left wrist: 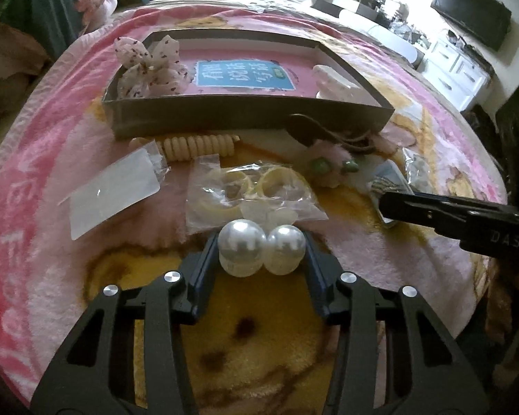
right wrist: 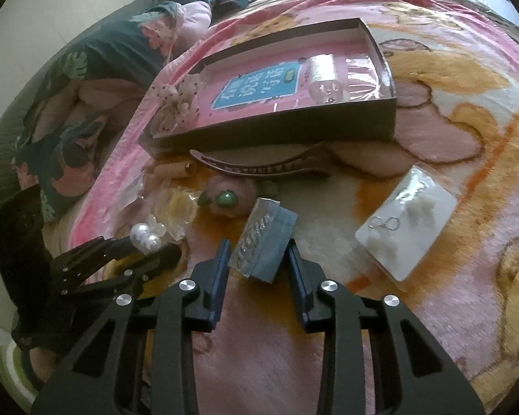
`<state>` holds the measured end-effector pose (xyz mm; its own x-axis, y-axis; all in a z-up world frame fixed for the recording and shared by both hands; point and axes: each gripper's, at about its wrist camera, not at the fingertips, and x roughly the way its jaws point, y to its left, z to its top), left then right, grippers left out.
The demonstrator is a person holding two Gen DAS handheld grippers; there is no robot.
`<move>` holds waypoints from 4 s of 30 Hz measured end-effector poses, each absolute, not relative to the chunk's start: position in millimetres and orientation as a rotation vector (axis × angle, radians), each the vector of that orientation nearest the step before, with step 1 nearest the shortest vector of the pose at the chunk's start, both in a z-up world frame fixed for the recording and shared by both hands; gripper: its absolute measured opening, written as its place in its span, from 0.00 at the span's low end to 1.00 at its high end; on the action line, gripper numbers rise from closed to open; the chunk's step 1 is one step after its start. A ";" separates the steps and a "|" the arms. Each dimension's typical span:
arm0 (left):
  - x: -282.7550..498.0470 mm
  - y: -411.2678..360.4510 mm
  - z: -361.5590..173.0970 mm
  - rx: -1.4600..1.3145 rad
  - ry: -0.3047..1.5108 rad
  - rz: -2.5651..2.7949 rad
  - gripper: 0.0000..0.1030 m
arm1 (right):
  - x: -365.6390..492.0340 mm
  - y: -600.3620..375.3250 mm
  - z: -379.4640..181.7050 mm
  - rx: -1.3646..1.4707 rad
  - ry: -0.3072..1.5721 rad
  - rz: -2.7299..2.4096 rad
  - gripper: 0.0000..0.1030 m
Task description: Organize jewelry
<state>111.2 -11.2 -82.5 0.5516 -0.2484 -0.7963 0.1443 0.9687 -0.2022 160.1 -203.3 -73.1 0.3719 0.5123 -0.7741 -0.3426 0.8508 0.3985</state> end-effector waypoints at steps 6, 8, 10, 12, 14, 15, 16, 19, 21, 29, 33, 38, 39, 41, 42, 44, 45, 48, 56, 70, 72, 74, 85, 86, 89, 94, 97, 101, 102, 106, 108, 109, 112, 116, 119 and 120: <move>106.1 -6.2 -79.6 -0.138 0.962 -0.254 0.36 | 153.1 -212.7 -69.0 0.197 1.043 0.548 0.29; 101.9 -5.8 -77.9 -0.137 0.962 -0.258 0.36 | 149.9 -215.2 -66.7 0.203 1.038 0.550 0.29; 98.7 -5.9 -76.3 -0.133 0.960 -0.257 0.36 | 146.0 -219.1 -63.3 0.214 1.034 0.551 0.29; 94.2 -4.4 -73.5 -0.138 0.956 -0.260 0.36 | 142.2 -220.5 -59.8 0.212 1.026 0.557 0.29; 91.0 -2.5 -70.4 -0.136 0.949 -0.257 0.36 | 138.2 -220.4 -56.0 0.207 1.019 0.562 0.29; 88.6 -0.6 -68.0 -0.140 0.944 -0.256 0.36 | 136.3 -219.8 -53.4 0.207 1.015 0.568 0.29; 87.3 0.7 -66.2 -0.141 0.940 -0.255 0.36 | 134.6 -219.7 -51.7 0.206 1.012 0.573 0.29; 81.8 7.1 -59.5 -0.141 0.925 -0.245 0.36 | 128.3 -215.9 -43.3 0.195 0.994 0.593 0.29; 79.0 12.6 -55.8 -0.147 0.917 -0.237 0.36 | 125.8 -213.0 -38.9 0.189 0.984 0.604 0.29; 75.1 32.9 -41.4 -0.179 0.880 -0.201 0.36 | 117.6 -202.7 -22.8 0.173 0.952 0.645 0.29; 74.8 38.9 -36.2 -0.189 0.865 -0.187 0.36 | 116.8 -197.7 -17.4 0.164 0.942 0.662 0.29; 76.6 47.1 -31.3 -0.206 0.849 -0.174 0.36 | 117.8 -191.7 -13.9 0.151 0.936 0.672 0.29; 77.0 49.0 -30.0 -0.208 0.845 -0.173 0.36 | 118.2 -190.2 -13.0 0.148 0.934 0.674 0.29; 78.6 51.4 -28.0 -0.212 0.838 -0.167 0.36 | 119.6 -188.9 -11.6 0.146 0.930 0.677 0.29; 79.8 53.1 -26.7 -0.216 0.834 -0.166 0.36 | 120.6 -188.0 -10.6 0.145 0.926 0.680 0.28; 82.1 55.6 -24.8 -0.219 0.827 -0.158 0.36 | 123.3 -185.6 -8.6 0.143 0.919 0.683 0.28; 83.2 57.2 -23.7 -0.223 0.822 -0.155 0.36 | 124.5 -184.6 -7.5 0.142 0.915 0.685 0.28; 87.5 59.2 -22.2 -0.228 0.819 -0.151 0.36 | 130.0 -182.6 -3.6 0.137 0.904 0.689 0.28; 103.7 57.3 -13.3 -0.218 0.805 -0.156 0.36 | 148.7 -180.3 9.1 0.139 0.867 0.691 0.28; 143.9 45.7 10.1 -0.176 0.772 -0.174 0.36 | 186.8 -192.7 35.5 0.161 0.791 0.670 0.28; 150.8 42.8 11.1 -0.171 0.774 -0.177 0.36 | 193.7 -195.0 38.1 0.160 0.783 0.666 0.28; 158.2 40.4 11.9 -0.167 0.777 -0.179 0.36 | 198.7 -196.9 40.5 0.159 0.774 0.663 0.28; 195.4 25.0 4.5 -0.129 0.811 -0.197 0.36 | 231.9 -198.4 36.9 0.150 0.769 0.656 0.28; 199.8 22.6 2.9 -0.122 0.815 -0.199 0.36 | 234.1 -199.0 35.8 0.148 0.771 0.657 0.28; 209.7 19.1 -1.0 -0.119 0.823 -0.207 0.36 | 242.2 -200.0 32.3 0.142 0.779 0.652 0.28; 226.7 11.4 -12.7 -0.095 0.848 -0.211 0.36 | 258.9 -204.2 26.7 0.150 0.794 0.639 0.28; 234.9 8.9 -21.5 -0.093 0.870 -0.214 0.36 | 267.6 -205.4 21.8 0.151 0.806 0.632 0.28; 244.7 7.0 -33.5 -0.089 0.899 -0.218 0.36 | 279.3 -203.5 14.9 0.143 0.827 0.632 0.28; 246.2 6.7 -35.8 -0.089 0.906 -0.219 0.36 | 282.5 -201.8 13.0 0.136 0.831 0.634 0.28; 251.3 7.1 -44.7 -0.090 0.925 -0.217 0.36 | 291.0 -194.9 7.1 0.109 0.844 0.643 0.28; 254.3 7.5 -49.6 -0.095 0.939 -0.215 0.36 | 295.8 -190.8 2.7 0.099 0.858 0.646 0.28; 255.1 8.0 -51.9 -0.099 0.944 -0.215 0.37 | 297.9 -188.6 0.8 0.093 0.862 0.648 0.28; 257.5 8.1 -55.7 -0.092 0.952 -0.212 0.37 | 302.6 -179.8 -7.2 0.063 0.876 0.651 0.28; 258.4 9.9 -59.4 -0.096 0.962 -0.211 0.37 | 308.4 -170.8 -22.6 0.037 0.912 0.658 0.28; 257.1 12.7 -59.4 -0.102 0.962 -0.207 0.37 | 310.8 -164.4 -32.9 0.020 0.933 0.660 0.28; 256.7 13.3 -59.0 -0.104 0.962 -0.206 0.37 | 311.2 -161.8 -36.8 0.011 0.941 0.660 0.28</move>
